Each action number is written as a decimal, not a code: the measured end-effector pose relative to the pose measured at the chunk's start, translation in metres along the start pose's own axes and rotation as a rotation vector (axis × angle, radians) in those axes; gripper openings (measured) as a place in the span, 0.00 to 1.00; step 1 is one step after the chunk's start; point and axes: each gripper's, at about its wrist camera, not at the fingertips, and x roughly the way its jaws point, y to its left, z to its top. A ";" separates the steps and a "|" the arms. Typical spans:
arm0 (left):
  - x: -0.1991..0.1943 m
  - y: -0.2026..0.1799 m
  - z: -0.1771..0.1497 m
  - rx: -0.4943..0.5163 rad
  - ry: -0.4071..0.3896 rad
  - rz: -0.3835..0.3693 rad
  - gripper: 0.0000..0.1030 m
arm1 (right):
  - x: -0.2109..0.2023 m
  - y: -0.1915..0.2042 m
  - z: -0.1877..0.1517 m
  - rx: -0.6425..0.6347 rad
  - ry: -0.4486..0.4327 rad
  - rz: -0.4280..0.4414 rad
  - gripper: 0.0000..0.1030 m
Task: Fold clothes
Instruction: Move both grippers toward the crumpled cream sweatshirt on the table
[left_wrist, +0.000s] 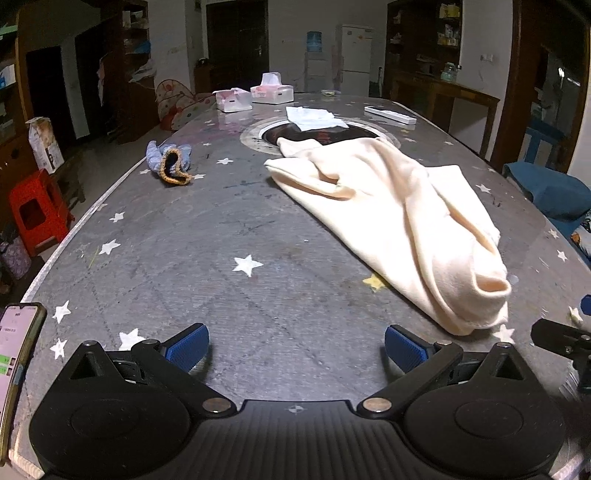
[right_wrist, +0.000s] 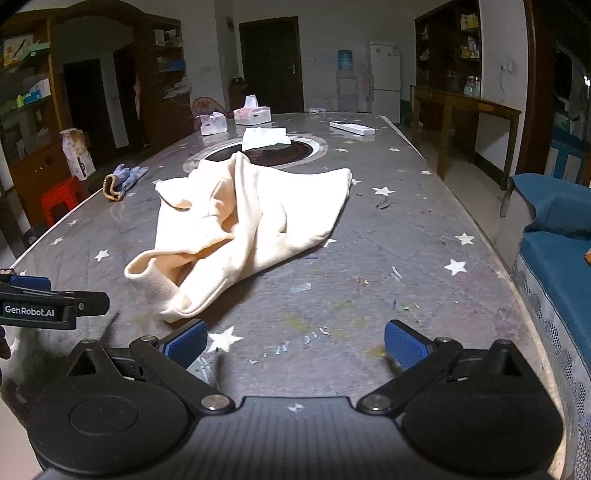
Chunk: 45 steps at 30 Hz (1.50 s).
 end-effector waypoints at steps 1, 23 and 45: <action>-0.001 -0.001 0.000 0.002 -0.001 -0.002 1.00 | 0.000 0.001 0.000 -0.002 -0.001 0.001 1.00; -0.005 -0.013 0.008 0.028 -0.007 -0.023 1.00 | -0.003 0.003 0.004 -0.003 0.001 0.011 1.00; 0.015 -0.018 0.040 0.036 -0.003 -0.062 1.00 | 0.022 0.004 0.032 -0.016 0.013 0.037 1.00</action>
